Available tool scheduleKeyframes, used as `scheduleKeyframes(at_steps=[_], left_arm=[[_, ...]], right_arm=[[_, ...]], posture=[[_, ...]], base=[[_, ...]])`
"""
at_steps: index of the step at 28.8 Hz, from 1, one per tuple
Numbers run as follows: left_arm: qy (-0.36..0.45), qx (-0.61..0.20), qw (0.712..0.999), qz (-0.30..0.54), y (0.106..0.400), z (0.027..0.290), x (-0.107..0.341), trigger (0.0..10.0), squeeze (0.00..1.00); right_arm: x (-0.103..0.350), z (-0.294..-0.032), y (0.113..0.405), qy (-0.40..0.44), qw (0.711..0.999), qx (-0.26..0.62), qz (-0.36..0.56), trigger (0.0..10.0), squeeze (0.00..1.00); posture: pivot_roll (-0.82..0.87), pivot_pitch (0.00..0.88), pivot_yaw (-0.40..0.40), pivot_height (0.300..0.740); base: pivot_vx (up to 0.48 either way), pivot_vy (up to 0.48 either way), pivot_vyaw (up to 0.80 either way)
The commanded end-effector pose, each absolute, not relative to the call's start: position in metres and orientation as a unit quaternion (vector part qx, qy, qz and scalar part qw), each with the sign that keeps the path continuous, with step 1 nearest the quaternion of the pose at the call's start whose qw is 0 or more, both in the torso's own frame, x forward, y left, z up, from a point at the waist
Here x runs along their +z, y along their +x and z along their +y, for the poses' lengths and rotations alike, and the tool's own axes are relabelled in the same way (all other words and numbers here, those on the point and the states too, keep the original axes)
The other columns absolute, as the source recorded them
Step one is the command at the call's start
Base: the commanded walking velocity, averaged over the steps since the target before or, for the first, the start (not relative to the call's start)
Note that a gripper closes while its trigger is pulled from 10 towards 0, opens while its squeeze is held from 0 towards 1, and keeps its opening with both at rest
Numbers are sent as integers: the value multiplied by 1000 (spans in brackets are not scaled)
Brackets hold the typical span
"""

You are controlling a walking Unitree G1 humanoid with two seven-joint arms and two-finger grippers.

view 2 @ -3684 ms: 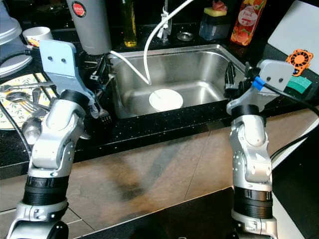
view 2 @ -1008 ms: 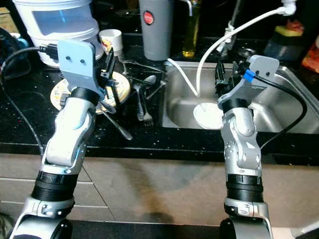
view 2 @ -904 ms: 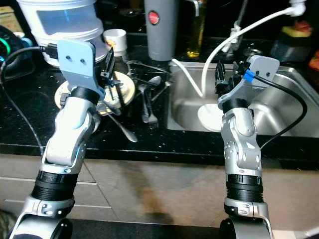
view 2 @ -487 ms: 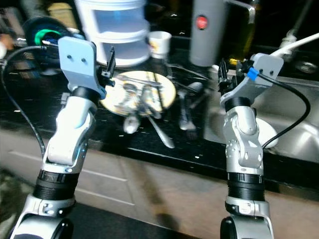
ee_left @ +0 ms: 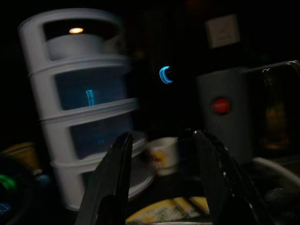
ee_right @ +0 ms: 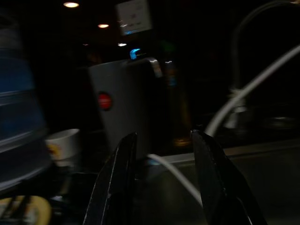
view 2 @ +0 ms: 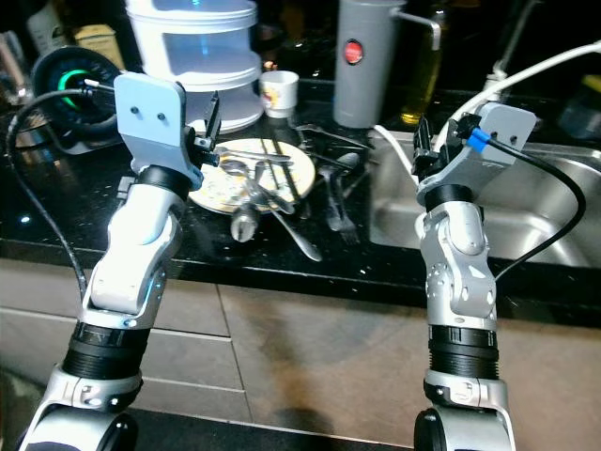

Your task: Kitchen organization

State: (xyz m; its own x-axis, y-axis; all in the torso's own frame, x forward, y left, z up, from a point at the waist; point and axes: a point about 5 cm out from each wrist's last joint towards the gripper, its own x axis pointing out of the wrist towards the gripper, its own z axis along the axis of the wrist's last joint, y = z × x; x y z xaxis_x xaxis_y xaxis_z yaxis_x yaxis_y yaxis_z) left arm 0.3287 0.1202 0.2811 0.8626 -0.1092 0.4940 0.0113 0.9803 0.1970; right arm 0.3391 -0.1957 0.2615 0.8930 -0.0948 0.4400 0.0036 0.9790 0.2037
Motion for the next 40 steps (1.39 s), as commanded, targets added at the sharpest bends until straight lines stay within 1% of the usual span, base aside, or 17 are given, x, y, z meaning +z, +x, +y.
scheduleKeyframes(at_steps=[1,5,6,13,18,31,40], left_arm=[[97,-36,962,-253,331,118,280,10000,0],[98,-36,964,-246,332,117,279,10000,0],[102,-29,967,-230,334,118,275,10000,0],[102,-12,974,-200,341,122,267,10000,0],[104,0,977,-187,345,124,265,10000,0],[106,2,977,-187,345,122,266,10000,0],[102,4,977,-188,342,129,268,10000,0]], right_arm=[[256,-199,340,98,971,-33,-218,10000,0],[257,-198,340,96,971,-29,-217,10000,0],[257,-196,340,95,971,-22,-216,10000,0],[258,-189,339,94,972,1,-218,10000,0],[258,-188,338,94,971,6,-219,10000,0],[259,-187,337,95,971,10,-220,10000,0],[258,-186,338,94,971,13,-220,10000,0]], posture=[[39,34,-24,740],[39,34,-24,740],[39,34,-24,740],[35,35,-24,740],[35,35,-24,740],[34,33,-22,740],[38,31,-21,740]], base=[[0,0,0],[0,0,0],[0,0,0],[0,0,0],[0,-352,0],[0,-377,0],[0,0,0]])
